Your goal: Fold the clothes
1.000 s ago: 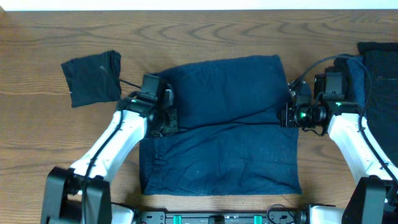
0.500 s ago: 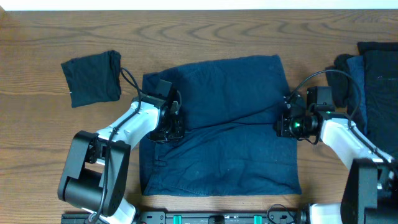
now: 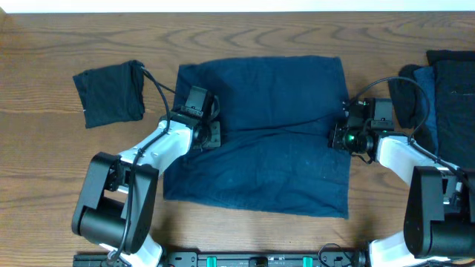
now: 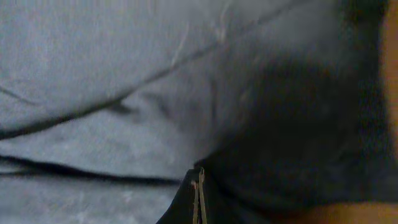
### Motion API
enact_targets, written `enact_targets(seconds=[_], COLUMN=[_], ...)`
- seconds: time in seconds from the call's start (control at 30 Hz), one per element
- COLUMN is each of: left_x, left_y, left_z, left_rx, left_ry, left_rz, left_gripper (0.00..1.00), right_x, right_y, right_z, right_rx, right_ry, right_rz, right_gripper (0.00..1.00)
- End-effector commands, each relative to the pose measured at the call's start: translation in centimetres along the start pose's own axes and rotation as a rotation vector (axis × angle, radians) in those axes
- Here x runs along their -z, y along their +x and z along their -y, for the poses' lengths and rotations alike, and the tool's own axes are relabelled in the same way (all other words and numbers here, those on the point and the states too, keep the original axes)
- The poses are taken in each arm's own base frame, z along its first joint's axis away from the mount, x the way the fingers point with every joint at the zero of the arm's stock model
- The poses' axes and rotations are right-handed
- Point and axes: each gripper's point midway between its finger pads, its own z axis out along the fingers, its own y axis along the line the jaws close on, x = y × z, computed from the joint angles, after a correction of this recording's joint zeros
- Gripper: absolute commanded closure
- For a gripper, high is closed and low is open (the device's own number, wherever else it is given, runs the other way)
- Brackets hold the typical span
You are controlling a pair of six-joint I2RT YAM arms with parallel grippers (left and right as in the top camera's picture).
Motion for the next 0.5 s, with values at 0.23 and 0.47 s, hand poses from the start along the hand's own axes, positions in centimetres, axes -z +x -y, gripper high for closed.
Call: enact_targets(seconds=[0.23,0.47], left_x=[0.3,10.3], left_y=[-3.1,-7.0], left_z=[-0.6,1.6], left_rx=[-0.024,-0.029], left_ry=[-0.055,0.024], left_rz=[0.104,0.310], left_gripper=[0.81,0.81], right_x=[0.7,7.2], right_y=[-4.4,-7.4], right_z=[-1.8,-10.8], right_rx=[0.044,0.098], right_ry=[-0.071,-0.469], right_rz=[0.163,0.228], right_gripper=[0.91,0.99])
